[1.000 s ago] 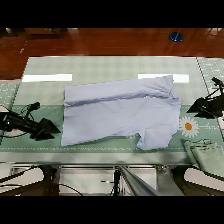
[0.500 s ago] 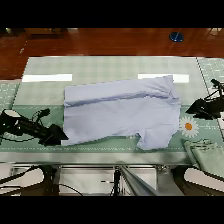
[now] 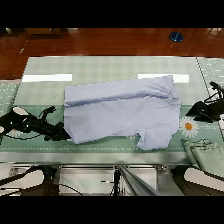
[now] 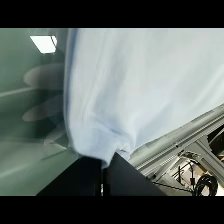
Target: Fold the shirts.
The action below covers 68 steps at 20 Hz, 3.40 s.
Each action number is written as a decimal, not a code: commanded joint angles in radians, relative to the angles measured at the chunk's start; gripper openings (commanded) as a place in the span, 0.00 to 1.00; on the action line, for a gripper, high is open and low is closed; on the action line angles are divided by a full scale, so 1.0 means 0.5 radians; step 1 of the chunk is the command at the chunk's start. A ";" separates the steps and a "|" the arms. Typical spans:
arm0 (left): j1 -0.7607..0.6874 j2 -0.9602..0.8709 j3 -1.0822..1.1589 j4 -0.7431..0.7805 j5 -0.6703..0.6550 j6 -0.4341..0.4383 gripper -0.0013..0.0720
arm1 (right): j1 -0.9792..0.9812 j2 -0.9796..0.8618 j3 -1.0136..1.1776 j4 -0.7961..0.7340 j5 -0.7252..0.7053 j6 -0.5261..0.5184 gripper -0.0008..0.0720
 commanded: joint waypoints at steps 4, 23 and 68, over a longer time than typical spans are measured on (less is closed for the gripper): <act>0.010 -0.002 -0.002 0.039 0.089 -0.002 0.06 | -0.117 0.002 -0.325 0.168 -0.020 -0.092 0.75; 0.010 0.048 0.092 -0.042 -0.073 0.051 0.06 | 0.185 0.186 -0.526 0.440 -0.509 -0.139 0.05; 0.107 -0.756 1.679 -0.710 -0.026 0.043 0.73 | 0.369 -0.369 0.739 0.317 -1.595 0.144 0.69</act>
